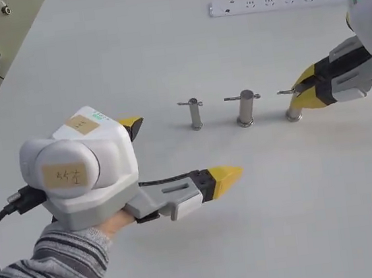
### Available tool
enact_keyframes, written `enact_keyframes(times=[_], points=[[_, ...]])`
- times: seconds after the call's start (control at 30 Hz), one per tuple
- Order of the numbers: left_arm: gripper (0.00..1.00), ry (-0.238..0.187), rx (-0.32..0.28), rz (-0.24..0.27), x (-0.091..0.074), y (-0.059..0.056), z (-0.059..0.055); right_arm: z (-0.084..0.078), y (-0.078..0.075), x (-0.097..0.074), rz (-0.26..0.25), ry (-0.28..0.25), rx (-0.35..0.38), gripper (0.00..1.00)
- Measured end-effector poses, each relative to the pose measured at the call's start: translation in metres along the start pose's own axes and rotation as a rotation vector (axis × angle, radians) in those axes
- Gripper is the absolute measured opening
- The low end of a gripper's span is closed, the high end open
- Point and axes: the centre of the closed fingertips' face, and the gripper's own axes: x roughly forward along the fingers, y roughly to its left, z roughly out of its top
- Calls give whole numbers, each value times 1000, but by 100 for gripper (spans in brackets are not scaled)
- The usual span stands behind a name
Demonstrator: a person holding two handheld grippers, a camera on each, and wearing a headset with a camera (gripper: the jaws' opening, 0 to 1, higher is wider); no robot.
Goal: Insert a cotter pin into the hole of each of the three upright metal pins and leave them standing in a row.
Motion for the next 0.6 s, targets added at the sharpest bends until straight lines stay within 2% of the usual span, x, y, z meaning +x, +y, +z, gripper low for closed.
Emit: enact_keyframes(times=[0.33,0.37,0.4,0.5,0.6], points=[[95,18,-21,1,1,2,-4,0,3,2,6,-9,15,9],[95,21,-25,-2,1,2,-5,-1,4,2,1,-4,6,9],[95,27,-31,0,1,3,-6,-4,3,3,-11,16,-33,9],[95,32,-36,4,1,4,-7,-9,5,6,-18,36,-56,10],[94,29,-39,10,0,5,-6,-10,1,6,-43,32,-65,17]])
